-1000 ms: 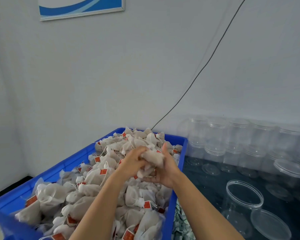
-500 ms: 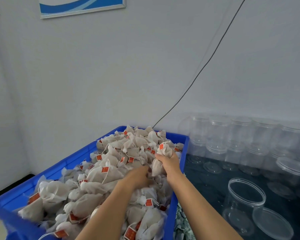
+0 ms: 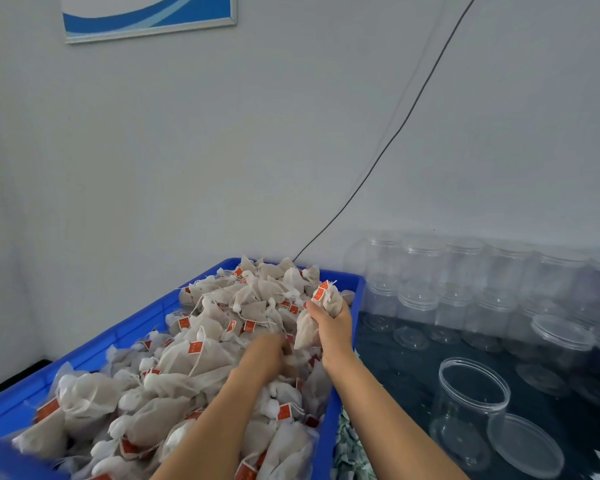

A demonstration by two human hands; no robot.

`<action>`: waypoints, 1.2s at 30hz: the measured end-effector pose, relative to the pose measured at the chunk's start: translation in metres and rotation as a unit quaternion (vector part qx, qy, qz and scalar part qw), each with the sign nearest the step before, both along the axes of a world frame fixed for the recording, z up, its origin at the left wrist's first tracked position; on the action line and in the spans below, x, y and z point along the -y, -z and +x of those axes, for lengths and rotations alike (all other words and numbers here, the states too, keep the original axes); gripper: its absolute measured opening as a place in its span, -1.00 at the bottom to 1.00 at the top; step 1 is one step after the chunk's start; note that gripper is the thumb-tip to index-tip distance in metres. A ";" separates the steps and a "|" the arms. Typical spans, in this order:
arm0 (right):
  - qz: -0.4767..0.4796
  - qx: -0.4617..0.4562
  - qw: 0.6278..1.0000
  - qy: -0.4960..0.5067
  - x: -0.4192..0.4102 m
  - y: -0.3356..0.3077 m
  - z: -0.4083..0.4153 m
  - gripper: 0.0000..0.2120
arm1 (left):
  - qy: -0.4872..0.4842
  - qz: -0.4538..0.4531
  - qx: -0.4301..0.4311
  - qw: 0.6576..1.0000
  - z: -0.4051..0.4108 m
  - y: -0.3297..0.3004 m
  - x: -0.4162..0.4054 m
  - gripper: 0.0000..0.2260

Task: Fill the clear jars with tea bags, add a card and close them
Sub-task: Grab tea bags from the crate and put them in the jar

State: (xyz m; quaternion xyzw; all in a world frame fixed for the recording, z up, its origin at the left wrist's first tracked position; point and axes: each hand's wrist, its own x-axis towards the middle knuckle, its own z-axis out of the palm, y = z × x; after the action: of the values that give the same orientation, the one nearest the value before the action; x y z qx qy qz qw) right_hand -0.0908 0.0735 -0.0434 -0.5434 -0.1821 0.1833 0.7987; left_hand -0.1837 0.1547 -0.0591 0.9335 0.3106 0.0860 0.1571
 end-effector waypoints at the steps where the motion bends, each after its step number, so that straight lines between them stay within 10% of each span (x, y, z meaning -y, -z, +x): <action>1: 0.016 -0.002 1.000 0.009 0.001 -0.002 0.000 -0.65 | -0.014 -0.028 0.053 0.998 -0.004 -0.003 -0.003 -0.77; 8: 0.052 -0.027 0.998 0.015 0.007 -0.006 -0.002 -0.69 | -0.137 -0.320 0.370 0.861 -0.017 -0.035 -0.012 -0.70; 15: 0.023 -0.024 0.995 -0.090 0.022 -0.027 -0.006 -0.58 | -0.074 -0.684 0.441 0.576 -0.016 -0.055 0.002 -0.86; 24: 0.062 0.001 0.997 -0.049 0.077 -0.066 0.012 -0.90 | -0.034 -0.672 0.437 0.597 0.033 -0.103 0.085 -0.77; 36: 0.007 0.037 0.995 0.091 0.149 -0.053 0.042 -0.87 | -0.111 -0.714 0.457 0.519 0.101 -0.079 0.186 -0.73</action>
State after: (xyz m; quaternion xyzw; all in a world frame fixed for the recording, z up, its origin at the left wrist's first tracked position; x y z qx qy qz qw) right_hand -0.0491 -0.0757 0.0091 -0.5586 -0.1622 0.0888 0.8086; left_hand -0.0826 -0.0312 0.0195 0.2989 0.2541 0.2665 0.8804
